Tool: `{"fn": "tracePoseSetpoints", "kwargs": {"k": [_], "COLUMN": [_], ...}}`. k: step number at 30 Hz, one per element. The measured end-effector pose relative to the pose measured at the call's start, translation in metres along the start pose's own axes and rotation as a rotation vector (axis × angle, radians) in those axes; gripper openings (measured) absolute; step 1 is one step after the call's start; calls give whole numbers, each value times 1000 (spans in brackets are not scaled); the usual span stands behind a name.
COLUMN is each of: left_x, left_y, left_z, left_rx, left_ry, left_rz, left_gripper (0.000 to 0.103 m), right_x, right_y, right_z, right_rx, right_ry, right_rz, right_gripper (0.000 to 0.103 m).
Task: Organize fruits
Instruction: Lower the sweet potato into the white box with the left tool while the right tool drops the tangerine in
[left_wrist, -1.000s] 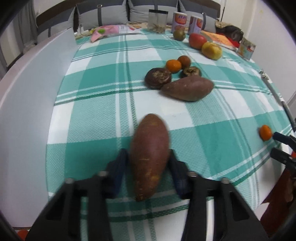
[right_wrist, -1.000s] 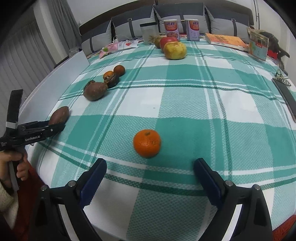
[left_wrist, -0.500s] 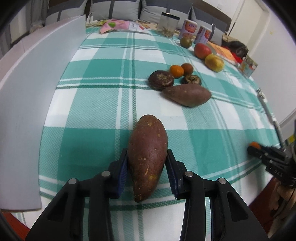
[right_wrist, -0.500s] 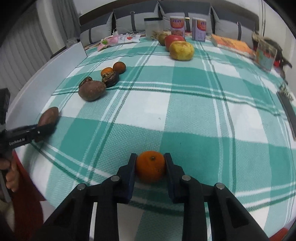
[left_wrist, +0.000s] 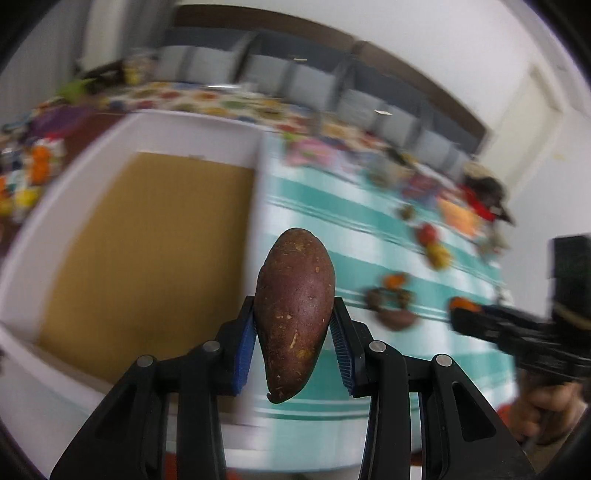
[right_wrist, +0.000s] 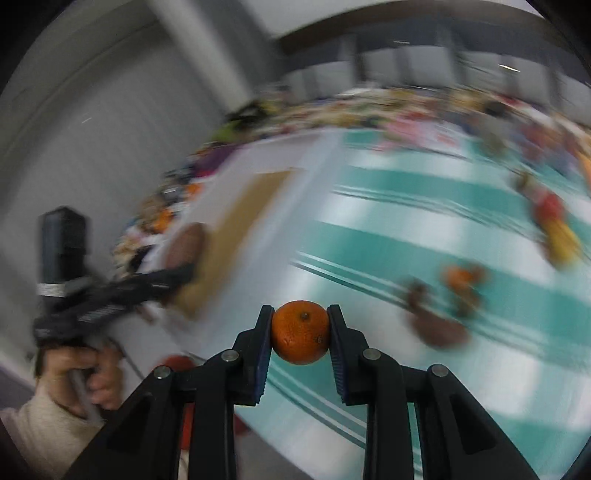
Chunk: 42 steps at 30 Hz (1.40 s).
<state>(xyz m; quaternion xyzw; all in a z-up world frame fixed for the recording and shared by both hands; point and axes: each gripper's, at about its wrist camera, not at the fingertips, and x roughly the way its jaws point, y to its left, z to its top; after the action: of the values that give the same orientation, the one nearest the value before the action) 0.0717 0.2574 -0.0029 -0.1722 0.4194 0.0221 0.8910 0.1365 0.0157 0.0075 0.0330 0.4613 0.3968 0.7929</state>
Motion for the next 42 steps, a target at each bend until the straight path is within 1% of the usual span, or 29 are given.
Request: {"fn": "tracePoseSetpoints", "kwargs": {"k": [2, 4, 5, 7, 9, 11, 12, 13, 14, 15, 16, 17, 18, 20, 22, 23, 24, 25, 27, 28, 30, 31, 32, 34, 35, 36, 38, 41, 42], "left_x": [8, 20, 25, 35, 41, 42, 41, 38, 35, 31, 28, 25, 20, 14, 8, 8, 10, 13, 27, 34, 59, 71, 77, 80, 78, 75, 70, 64, 63], "left_y": [36, 69, 82, 101, 113, 122, 123, 123, 123, 120, 119, 116, 110, 93, 67, 53, 38, 25, -7, -16, -35, -41, -43, -54, -57, -57, -53, -42, -42], "left_z": [5, 5, 4, -3, -9, -13, -14, -13, -12, -11, -9, -6, -2, 5, 9, 11, 11, 11, 8, 6, 0, -5, -8, -16, -20, -22, -25, -29, -30], "left_rx": [-54, -94, -107, -123, -135, -144, -146, -144, -142, -143, -142, -139, -128, -89, -30, -2, 31, 59, 147, 180, 251, 265, 278, 342, 360, 359, 324, 249, 238], "left_ry": [23, 59, 75, 108, 132, 144, 135, 123, 104, 89, 73, 57, 35, -15, -70, -90, -108, -120, -145, -139, -86, -46, -24, -25, -34, -31, -22, -27, -30], "left_rz": [66, 141, 170, 212, 233, 240, 252, 259, 269, 276, 283, 287, 289, 299, 292, 263, 223, 202, 187, 190, 223, 237, 257, 321, 334, 334, 338, 347, 345], "left_gripper": [39, 39, 39, 39, 40, 41, 46, 57, 63, 70, 71, 71, 71, 71, 73, 74, 79, 82, 84, 84, 84, 84, 84, 84, 84, 84, 84, 84, 84], "right_x": [38, 79, 96, 139, 167, 185, 193, 197, 198, 195, 190, 185, 176, 154, 126, 108, 96, 82, 58, 48, 33, 22, 14, -5, -15, -24, -45, -69, -73], "right_y": [43, 75, 83, 99, 108, 108, 108, 107, 106, 104, 102, 100, 100, 94, 84, 76, 68, 58, 32, 17, -13, -34, -48, -82, -97, -110, -138, -161, -165], "right_z": [23, 35, 38, 40, 38, 35, 36, 36, 38, 41, 44, 49, 53, 60, 61, 56, 53, 47, 27, 12, -19, -43, -57, -95, -111, -127, -157, -181, -184], "right_rx": [-46, -81, -88, -94, -104, -101, -98, -91, -86, -75, -67, -63, -61, -67, -72, -70, -67, -62, -55, -56, -52, -43, -36, -3, 21, 49, 110, 165, 178], "right_ry": [42, 102, 129, 204, 255, 287, 297, 299, 292, 271, 250, 233, 205, 145, 99, 71, 49, 32, 14, 10, 13, 17, 21, 26, 24, 22, 6, -32, -46], "right_rz": [76, 107, 111, 101, 72, 41, 23, 11, 8, 2, -1, 0, 0, -15, -32, -45, -58, -74, -116, -157, -245, -308, -345, -442, -483, -520, -588, -643, -658], "right_gripper": [29, 29, 29, 29, 29, 30, 33, 38, 43, 59, 79, 85, 87, 88, 94, 96, 98, 99, 99, 99, 99, 99, 99, 99, 99, 99, 99, 99, 99]}}
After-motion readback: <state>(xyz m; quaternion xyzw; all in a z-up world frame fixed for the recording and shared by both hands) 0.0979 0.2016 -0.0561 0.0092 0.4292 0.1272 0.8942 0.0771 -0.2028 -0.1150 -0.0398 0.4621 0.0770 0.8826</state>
